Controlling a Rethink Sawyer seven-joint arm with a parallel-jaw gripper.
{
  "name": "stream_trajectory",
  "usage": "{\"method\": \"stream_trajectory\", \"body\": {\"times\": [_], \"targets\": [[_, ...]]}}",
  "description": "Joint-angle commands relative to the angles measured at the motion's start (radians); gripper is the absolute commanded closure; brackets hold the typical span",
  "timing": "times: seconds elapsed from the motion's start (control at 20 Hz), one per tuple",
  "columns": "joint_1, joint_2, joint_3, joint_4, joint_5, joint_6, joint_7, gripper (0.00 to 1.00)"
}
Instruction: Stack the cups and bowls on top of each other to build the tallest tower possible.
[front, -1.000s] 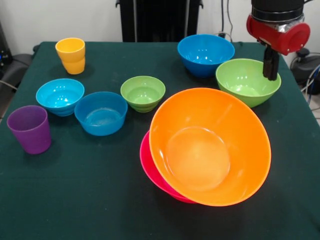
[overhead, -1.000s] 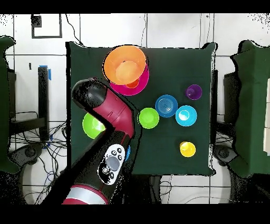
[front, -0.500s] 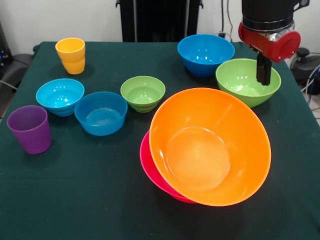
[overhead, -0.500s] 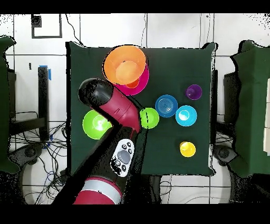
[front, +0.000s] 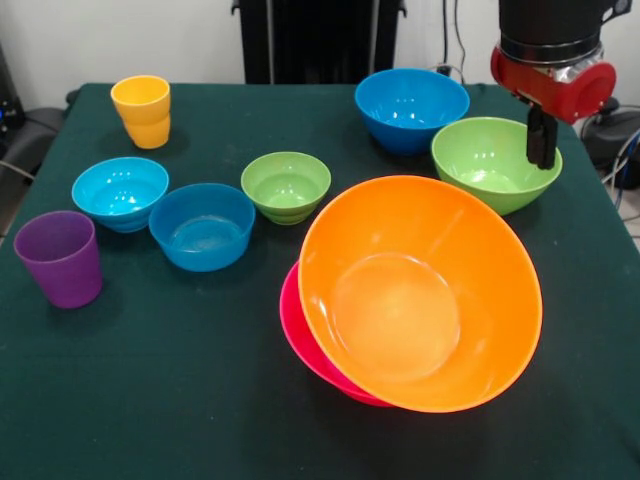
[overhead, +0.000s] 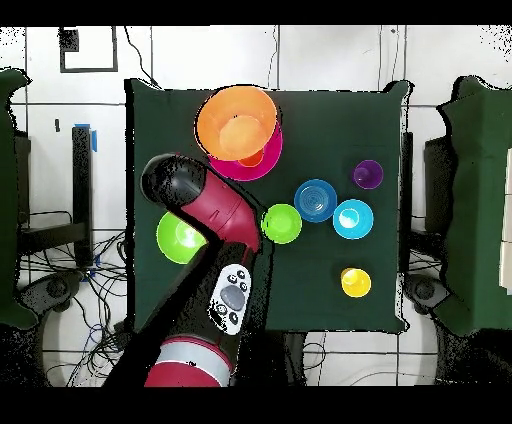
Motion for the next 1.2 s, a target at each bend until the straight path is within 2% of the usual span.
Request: {"method": "stream_trajectory", "body": {"times": [0.05, 0.25, 0.35, 0.4, 0.5, 0.55, 0.85, 0.95, 1.1, 1.2], "targets": [[-0.008, -0.031, 0.154, 0.144, -0.063, -0.115, 0.000, 1.00], [-0.007, -0.043, 0.154, 0.162, -0.070, -0.126, 0.022, 1.00], [0.019, -0.037, 0.124, 0.155, -0.078, -0.135, 0.071, 1.00], [0.064, -0.020, 0.059, 0.131, -0.098, -0.126, 0.134, 1.00], [0.112, 0.004, -0.023, 0.109, -0.123, -0.115, 0.189, 1.00], [0.117, 0.008, -0.035, 0.111, -0.124, -0.122, 0.191, 1.00], [0.088, 0.012, -0.024, 0.148, -0.120, -0.178, 0.153, 1.00], [0.104, 0.020, -0.023, 0.150, -0.107, -0.187, 0.180, 1.00], [0.181, 0.059, -0.074, 0.130, -0.078, -0.192, 0.287, 1.00], [0.205, 0.077, -0.099, 0.118, -0.071, -0.191, 0.314, 1.00]]}}
